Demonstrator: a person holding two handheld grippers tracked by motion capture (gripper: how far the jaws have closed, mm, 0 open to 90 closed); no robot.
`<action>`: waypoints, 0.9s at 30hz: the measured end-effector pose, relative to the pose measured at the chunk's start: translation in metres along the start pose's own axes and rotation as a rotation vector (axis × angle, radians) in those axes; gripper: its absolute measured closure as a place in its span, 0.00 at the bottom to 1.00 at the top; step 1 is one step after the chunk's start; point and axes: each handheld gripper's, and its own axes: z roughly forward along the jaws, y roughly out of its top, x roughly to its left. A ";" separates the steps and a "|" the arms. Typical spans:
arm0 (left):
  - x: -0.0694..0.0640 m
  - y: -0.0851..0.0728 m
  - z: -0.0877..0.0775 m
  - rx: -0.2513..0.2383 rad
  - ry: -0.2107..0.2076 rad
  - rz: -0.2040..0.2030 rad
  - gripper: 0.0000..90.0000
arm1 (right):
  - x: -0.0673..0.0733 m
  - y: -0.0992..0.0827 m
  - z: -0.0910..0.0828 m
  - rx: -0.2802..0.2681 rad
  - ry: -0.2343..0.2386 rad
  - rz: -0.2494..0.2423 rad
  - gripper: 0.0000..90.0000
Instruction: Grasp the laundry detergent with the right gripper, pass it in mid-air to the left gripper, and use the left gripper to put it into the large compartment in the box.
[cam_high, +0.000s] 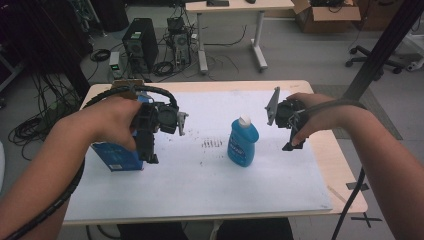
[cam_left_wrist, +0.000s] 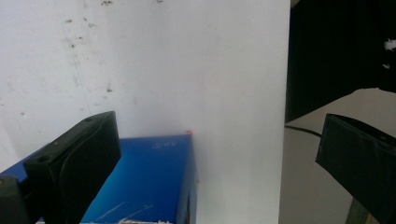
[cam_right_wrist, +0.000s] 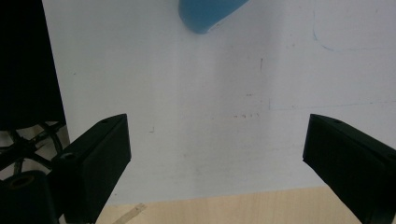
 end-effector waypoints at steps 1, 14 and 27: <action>-0.001 0.000 0.001 -0.024 -0.013 -0.002 0.00 | 0.001 0.000 0.000 -0.014 -0.001 0.002 0.08; -0.003 0.006 0.012 -0.023 0.001 -0.008 0.00 | 0.001 0.001 0.009 -0.012 0.009 0.004 0.08; 0.004 0.000 0.017 -0.025 -0.014 0.010 0.00 | 0.009 -0.006 0.016 -0.079 0.020 0.073 0.08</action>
